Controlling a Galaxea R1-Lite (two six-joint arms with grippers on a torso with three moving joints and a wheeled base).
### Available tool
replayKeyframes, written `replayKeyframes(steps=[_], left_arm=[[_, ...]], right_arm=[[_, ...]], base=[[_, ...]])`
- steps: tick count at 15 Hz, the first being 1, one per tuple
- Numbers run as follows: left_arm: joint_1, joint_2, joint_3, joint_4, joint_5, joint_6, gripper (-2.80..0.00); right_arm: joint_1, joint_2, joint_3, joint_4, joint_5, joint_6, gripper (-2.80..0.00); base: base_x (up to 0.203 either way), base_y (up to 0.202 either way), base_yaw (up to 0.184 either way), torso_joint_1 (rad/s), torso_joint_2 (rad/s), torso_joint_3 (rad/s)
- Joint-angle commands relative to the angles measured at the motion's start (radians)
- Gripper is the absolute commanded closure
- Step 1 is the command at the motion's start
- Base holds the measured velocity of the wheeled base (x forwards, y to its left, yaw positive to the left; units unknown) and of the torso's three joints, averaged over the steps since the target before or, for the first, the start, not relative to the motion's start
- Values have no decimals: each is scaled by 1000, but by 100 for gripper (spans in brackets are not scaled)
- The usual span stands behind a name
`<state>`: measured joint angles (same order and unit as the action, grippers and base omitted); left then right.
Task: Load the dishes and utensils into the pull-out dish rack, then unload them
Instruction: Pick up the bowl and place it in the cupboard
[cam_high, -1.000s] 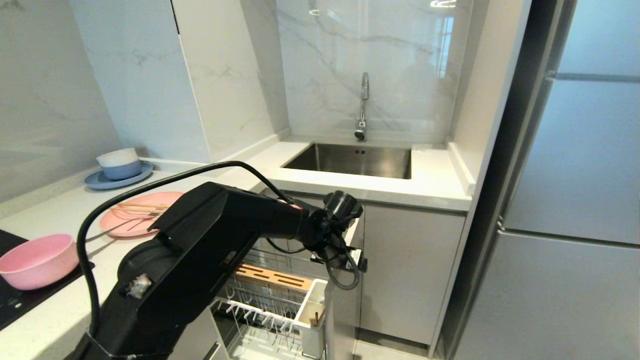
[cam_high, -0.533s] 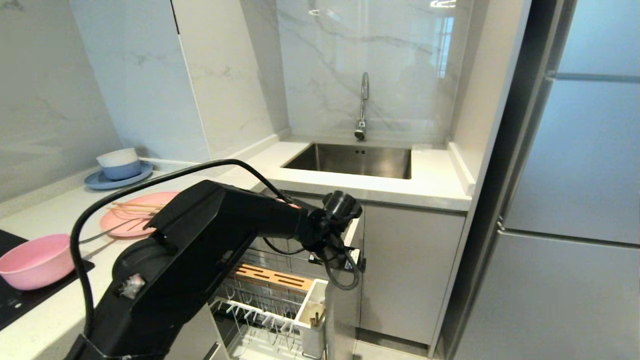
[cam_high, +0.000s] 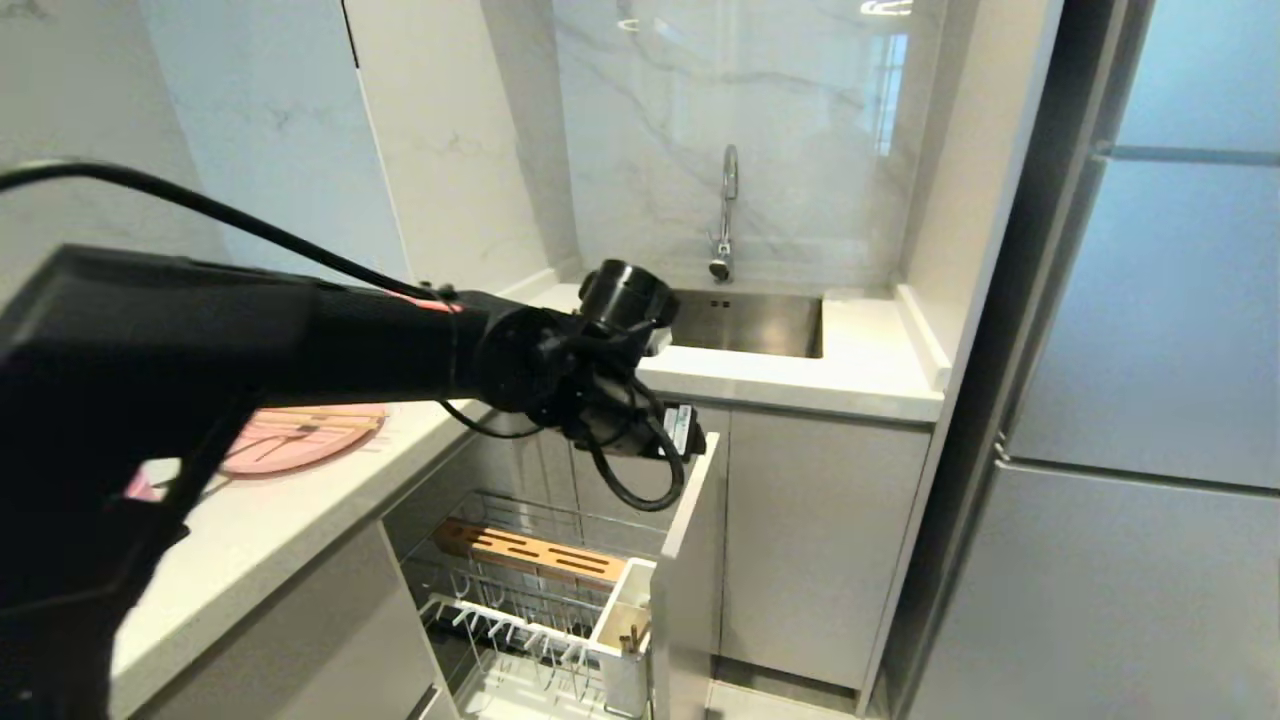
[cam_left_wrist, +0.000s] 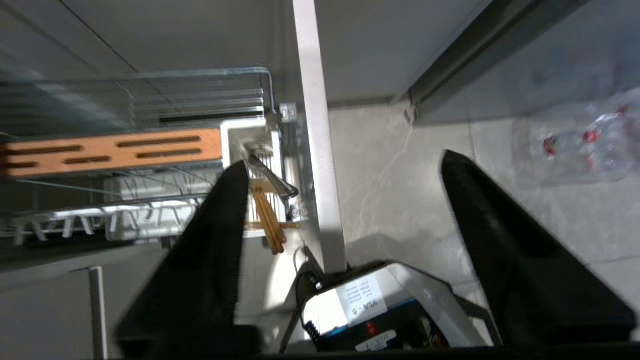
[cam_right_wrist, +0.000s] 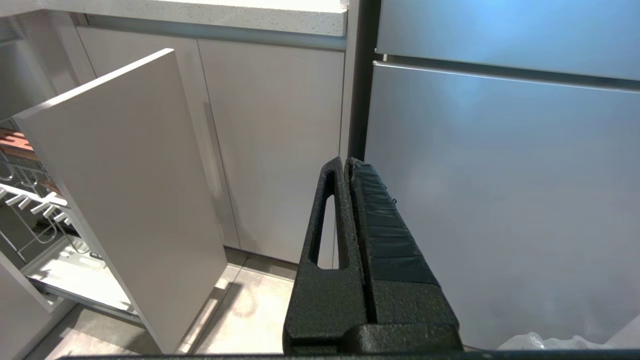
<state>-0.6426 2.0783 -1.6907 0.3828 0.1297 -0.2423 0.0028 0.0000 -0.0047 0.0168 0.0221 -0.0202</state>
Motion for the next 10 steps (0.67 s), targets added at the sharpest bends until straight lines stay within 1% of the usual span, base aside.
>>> replayKeyframes(steps=[1, 4, 6, 8, 9, 10], left_arm=[[0, -165, 44, 1, 8, -1, 0], [8, -352, 145, -1, 22, -7, 0], [17, -475, 207, -2, 36, -24, 0], [46, -609, 251, -2, 63, -27, 0], [92, -681, 269, -3, 72, -17, 0], [168, -739, 288, -3, 75, 1, 0]], right_arm=[[0, 0, 0, 0, 0, 0, 0], [0, 0, 0, 0, 1, 0, 0], [0, 0, 0, 0, 1, -1, 0], [0, 0, 0, 0, -1, -1, 0], [0, 0, 0, 0, 0, -1, 0], [0, 0, 0, 0, 1, -1, 0]], base=[[0, 0, 0, 0, 0, 0], [0, 0, 0, 0, 0, 0], [0, 0, 0, 0, 0, 0], [0, 0, 0, 0, 0, 0], [0, 0, 0, 0, 0, 0], [0, 0, 0, 0, 0, 0]])
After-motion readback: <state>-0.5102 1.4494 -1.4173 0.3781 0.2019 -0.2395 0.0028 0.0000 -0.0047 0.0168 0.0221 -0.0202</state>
